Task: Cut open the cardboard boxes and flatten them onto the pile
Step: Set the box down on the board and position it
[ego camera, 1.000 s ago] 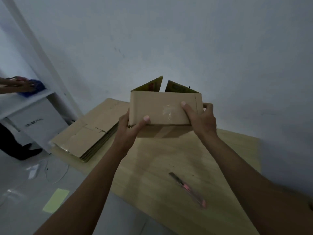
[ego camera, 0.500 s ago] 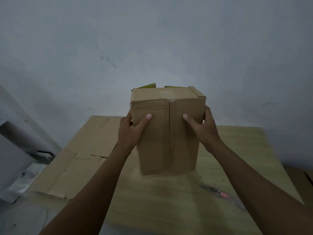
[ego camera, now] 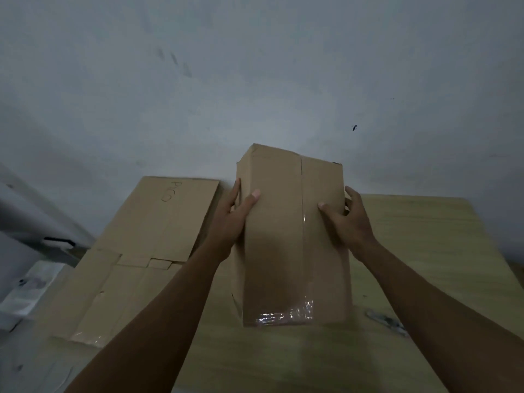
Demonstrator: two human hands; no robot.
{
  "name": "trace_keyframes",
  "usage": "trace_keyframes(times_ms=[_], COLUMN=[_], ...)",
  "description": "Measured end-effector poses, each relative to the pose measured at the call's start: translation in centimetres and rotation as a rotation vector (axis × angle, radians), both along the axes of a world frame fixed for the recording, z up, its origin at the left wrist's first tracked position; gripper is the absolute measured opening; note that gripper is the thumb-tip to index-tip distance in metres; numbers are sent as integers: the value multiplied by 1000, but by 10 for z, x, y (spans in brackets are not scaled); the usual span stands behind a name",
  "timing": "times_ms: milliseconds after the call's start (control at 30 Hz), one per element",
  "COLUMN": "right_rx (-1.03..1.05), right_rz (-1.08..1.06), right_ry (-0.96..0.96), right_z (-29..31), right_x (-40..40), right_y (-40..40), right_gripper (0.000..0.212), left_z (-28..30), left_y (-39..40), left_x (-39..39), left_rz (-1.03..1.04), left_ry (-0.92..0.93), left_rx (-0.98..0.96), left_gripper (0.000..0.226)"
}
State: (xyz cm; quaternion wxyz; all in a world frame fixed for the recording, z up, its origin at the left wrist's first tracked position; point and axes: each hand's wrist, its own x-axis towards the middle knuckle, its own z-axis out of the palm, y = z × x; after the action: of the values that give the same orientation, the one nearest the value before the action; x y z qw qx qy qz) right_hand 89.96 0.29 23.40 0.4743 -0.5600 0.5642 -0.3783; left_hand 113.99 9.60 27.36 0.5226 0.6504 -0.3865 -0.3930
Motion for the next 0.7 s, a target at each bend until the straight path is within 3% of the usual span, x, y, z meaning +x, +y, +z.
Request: trace_keyframes(times_ms=[167, 333, 433, 567, 633, 700], right_rx=[94, 208, 234, 274, 251, 224], right_rz=[47, -26, -80, -152, -177, -197], right_ry=[168, 319, 390, 424, 455, 515], right_z=[-29, -59, -67, -84, -89, -91], right_x=[24, 46, 57, 66, 69, 75], right_y=[10, 20, 17, 14, 13, 11], right_gripper=[99, 96, 91, 93, 92, 90], left_z=[-30, -68, -87, -111, -122, -131], left_y=[-26, -54, -57, -52, -51, -48], left_x=[24, 42, 57, 64, 68, 73], left_rz=[47, 20, -81, -279, -262, -253], left_ry=[166, 177, 234, 209, 205, 181], left_rx=[80, 177, 199, 253, 270, 267], left_gripper=[74, 96, 98, 126, 122, 97])
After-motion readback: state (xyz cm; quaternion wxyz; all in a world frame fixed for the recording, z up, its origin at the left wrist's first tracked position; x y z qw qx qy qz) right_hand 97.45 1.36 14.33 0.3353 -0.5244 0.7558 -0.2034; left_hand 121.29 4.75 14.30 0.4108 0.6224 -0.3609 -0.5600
